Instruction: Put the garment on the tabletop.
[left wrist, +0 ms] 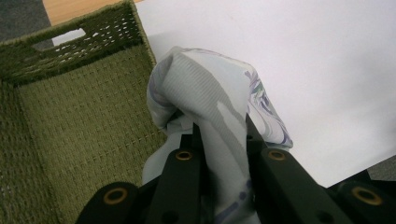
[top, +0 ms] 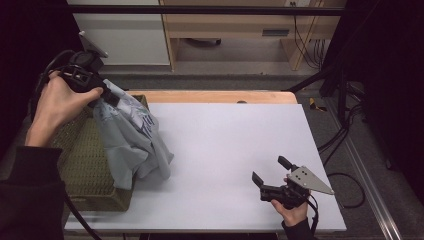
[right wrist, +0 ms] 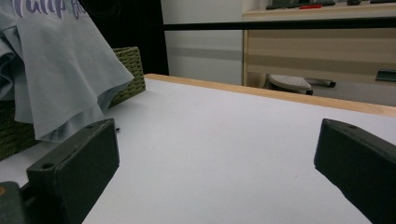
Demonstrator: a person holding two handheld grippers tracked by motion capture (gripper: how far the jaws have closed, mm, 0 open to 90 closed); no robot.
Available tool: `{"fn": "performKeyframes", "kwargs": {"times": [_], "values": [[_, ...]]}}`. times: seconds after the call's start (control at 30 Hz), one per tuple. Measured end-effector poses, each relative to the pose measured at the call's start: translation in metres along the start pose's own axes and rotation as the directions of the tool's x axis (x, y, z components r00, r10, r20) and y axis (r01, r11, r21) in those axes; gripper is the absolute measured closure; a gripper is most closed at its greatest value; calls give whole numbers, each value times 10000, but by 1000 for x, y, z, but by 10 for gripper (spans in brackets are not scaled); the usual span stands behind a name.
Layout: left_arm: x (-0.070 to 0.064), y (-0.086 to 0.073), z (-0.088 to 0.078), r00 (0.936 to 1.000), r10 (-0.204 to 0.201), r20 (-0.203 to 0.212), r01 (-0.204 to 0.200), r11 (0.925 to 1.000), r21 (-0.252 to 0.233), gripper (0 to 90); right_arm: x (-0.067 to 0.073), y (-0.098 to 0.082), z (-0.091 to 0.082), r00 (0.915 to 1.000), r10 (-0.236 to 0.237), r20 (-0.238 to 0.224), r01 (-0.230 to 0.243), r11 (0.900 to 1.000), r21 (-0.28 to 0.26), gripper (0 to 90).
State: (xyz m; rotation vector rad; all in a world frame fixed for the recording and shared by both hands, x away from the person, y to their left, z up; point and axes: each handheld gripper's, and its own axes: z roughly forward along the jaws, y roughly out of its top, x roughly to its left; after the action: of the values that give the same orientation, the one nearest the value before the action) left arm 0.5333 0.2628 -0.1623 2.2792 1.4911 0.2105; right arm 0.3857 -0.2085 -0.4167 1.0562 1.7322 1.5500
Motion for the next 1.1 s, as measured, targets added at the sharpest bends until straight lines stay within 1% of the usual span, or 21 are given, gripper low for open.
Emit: {"fn": "performKeyframes", "kwargs": {"times": [0.1,0.13,0.17,0.3,0.33,0.37,0.4,0.5,0.53,0.57,0.6,0.63,0.7,0.73,0.77,0.83,0.87,0.9,1.0,1.07,1.1], "values": [[-10,2,4,9992,340,201,-340,9994,-13,817,-1,0,0,10000,-7,-1,7,10000,-25,3],[-10,2,4,9992,340,201,-340,9994,-13,818,-1,0,0,10000,-7,-1,7,10000,-25,3],[-16,3,5,9984,530,212,-531,9986,8,818,-1,-1,0,10000,78,-4,-78,10000,55,3],[-33,5,8,9959,890,155,-890,9960,3,819,-1,-3,1,10000,80,-31,-80,9999,87,3],[-33,5,8,9959,890,155,-890,9960,3,820,0,-3,1,10000,78,-50,-77,9998,166,3],[-41,6,9,9940,1080,197,-1080,9941,-33,820,0,-3,1,10000,72,-59,-71,9998,206,3],[-46,7,9,9924,1205,240,-1204,9927,-55,820,0,-3,1,10000,76,-62,-74,9997,222,3],[-54,9,10,9901,1365,325,-1362,9906,-117,821,0,-3,1,10000,66,-53,-65,9998,179,3],[-62,12,11,9862,1614,375,-1609,9868,-153,821,1,-3,1,9999,126,-34,-126,9998,185,3],[-62,12,11,9862,1614,375,-1609,9868,-153,821,1,-3,1,9999,126,-34,-126,9998,185,3],[-66,13,11,9846,1688,462,-1683,9856,-162,821,0,-4,1,10000,64,-66,-63,9998,177,3],[-75,17,13,9817,1805,607,-1794,9835,-239,821,-1,-4,1,10000,68,-49,-67,9997,234,3],[-83,20,15,9785,1934,714,-1919,9811,-262,821,-1,-4,1,10000,57,-69,-56,9997,219,3],[-83,20,15,9785,1934,714,-1919,9811,-262,821,-1,-5,0,10000,56,-63,-55,9997,231,3],[-91,23,17,9753,2053,813,-2039,9787,-248,822,-1,-5,0,10000,53,-60,-52,9997,222,3],[-95,25,18,9736,2116,858,-2101,9773,-255,821,-1,-5,0,10000,23,-69,-21,9998,214,3],[-99,26,19,9713,2202,902,-2191,9755,-225,821,-1,-5,0,10000,23,-69,-21,9998,214,3],[-107,28,20,9664,2385,963,-2370,9711,-272,822,0,-5,-1,9999,77,-67,-76,9998,206,3],[-119,31,23,9585,2652,1044,-2637,9642,-278,822,0,-4,-2,9999,99,-76,-98,9998,164,3],[-122,32,24,9572,2714,1002,-2698,9625,-292,821,0,-4,-2,9999,88,-85,-87,9998,153,3],[-129,33,27,9527,2853,1047,-2842,9584,-259,822,0,-3,-3,9999,107,-100,-105,9999,128,3]]}}
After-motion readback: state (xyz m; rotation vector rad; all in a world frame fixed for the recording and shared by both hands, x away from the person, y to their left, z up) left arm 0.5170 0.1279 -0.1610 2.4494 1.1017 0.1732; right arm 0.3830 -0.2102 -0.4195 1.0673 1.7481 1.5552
